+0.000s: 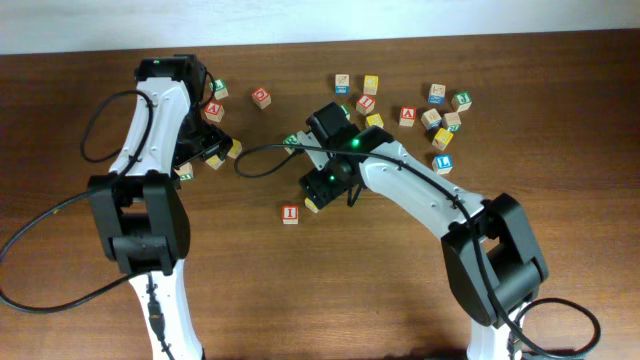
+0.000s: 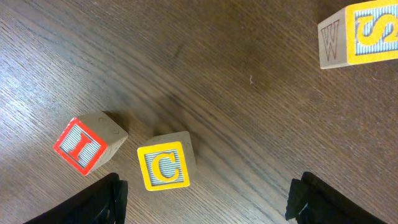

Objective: Spell out ICRA

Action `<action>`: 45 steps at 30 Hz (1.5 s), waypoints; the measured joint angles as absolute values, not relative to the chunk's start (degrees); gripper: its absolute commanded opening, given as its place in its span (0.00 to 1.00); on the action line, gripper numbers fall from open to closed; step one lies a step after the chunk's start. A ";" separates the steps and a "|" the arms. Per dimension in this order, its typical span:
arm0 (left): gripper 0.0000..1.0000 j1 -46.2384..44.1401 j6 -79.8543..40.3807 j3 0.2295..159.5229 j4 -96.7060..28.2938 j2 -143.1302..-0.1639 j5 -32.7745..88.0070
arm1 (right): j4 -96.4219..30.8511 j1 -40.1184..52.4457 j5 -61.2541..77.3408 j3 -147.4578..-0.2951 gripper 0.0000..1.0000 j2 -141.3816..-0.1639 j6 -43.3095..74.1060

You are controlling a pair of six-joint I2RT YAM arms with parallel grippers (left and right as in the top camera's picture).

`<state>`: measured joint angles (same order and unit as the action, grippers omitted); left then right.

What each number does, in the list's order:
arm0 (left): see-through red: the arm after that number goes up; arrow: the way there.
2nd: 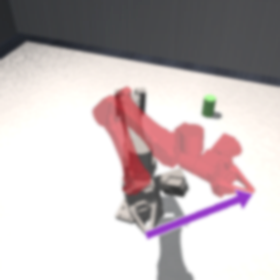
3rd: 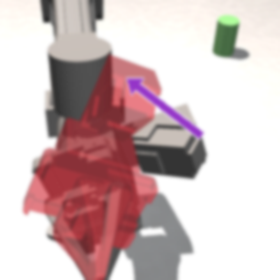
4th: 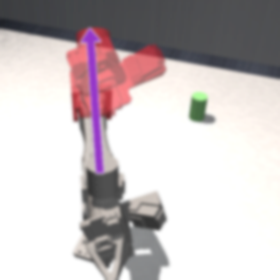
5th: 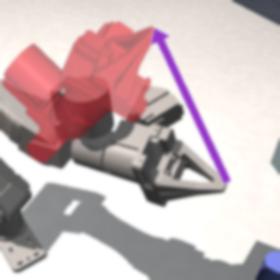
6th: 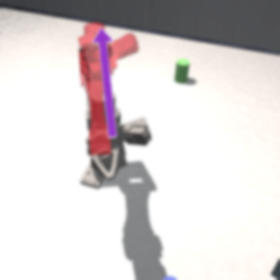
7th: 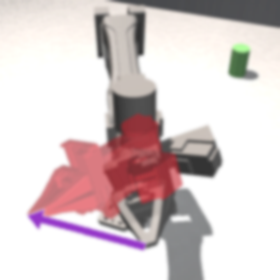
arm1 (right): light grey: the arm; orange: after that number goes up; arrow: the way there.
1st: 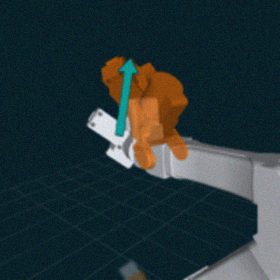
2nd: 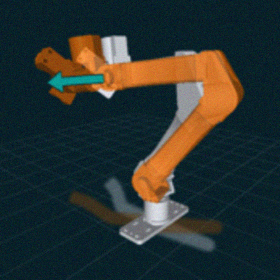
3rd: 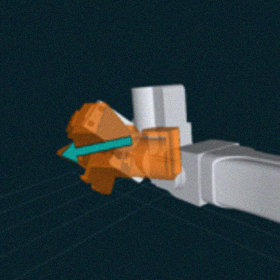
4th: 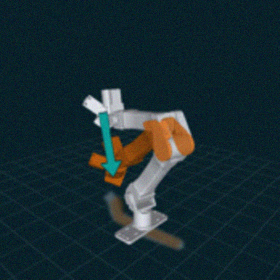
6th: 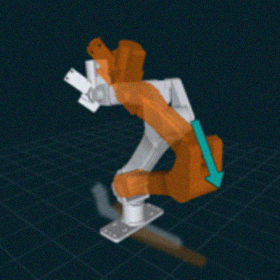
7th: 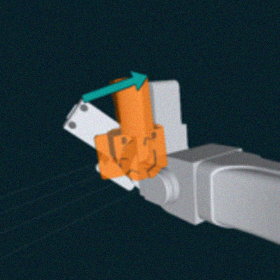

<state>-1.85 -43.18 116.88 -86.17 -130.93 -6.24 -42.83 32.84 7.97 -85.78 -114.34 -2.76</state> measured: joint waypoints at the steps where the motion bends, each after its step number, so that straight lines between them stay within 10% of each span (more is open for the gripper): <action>1: 0.99 -1.85 -43.18 116.88 -86.06 -130.93 -6.24 | -42.81 33.36 7.97 -85.78 0.77 -114.34 -2.72; 45: 0.99 -1.85 -43.18 116.88 -86.08 -130.93 -6.24 | -43.22 35.83 4.71 -85.78 0.27 -120.97 13.37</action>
<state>-1.85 -43.18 116.88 -86.08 -130.93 -6.24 -43.22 35.83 4.71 -85.78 -120.97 13.37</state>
